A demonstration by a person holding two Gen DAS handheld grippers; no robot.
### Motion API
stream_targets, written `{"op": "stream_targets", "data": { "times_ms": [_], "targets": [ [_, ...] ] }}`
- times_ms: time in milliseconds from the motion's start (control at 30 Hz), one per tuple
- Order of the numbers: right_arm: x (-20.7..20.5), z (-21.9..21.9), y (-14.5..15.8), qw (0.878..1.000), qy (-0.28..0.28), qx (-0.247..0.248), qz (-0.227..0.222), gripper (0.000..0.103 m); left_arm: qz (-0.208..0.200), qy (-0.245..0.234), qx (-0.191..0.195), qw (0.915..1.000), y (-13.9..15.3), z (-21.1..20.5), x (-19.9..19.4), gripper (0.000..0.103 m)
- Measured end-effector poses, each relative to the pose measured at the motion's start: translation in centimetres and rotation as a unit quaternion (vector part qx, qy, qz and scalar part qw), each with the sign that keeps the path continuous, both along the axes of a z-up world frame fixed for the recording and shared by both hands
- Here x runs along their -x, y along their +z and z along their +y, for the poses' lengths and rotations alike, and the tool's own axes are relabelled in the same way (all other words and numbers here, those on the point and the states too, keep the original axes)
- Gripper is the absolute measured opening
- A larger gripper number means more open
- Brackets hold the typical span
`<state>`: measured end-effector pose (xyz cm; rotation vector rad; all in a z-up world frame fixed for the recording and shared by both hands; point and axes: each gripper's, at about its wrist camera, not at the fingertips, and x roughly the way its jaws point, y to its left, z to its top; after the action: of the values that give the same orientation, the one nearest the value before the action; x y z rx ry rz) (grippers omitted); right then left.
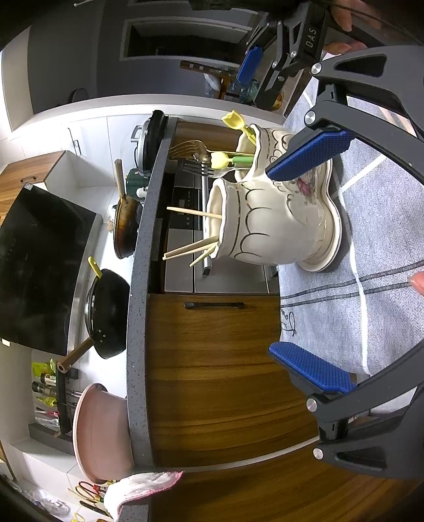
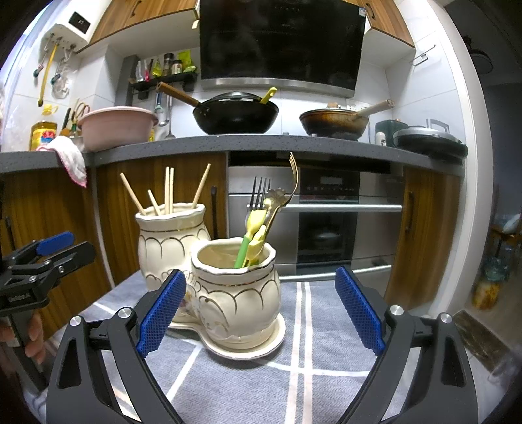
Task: Organize utensils
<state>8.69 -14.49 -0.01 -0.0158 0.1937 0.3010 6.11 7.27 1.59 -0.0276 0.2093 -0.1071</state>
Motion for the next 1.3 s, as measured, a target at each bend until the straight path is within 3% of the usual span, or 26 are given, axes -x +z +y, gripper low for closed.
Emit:
{"op": "stream_targets", "data": {
  "times_ms": [967,1300],
  "targets": [
    [0.00,0.04,-0.02,1.000,0.000,0.000,-0.001,0.092,0.000,0.000,-0.001,1.0000,0.05,0.15,-0.09,0.097],
    [-0.03,0.05,-0.03,1.000,0.000,0.000,0.000,0.093,0.020,0.009,-0.008,0.9997,-0.26,0.03,-0.64,0.097]
  ]
}}
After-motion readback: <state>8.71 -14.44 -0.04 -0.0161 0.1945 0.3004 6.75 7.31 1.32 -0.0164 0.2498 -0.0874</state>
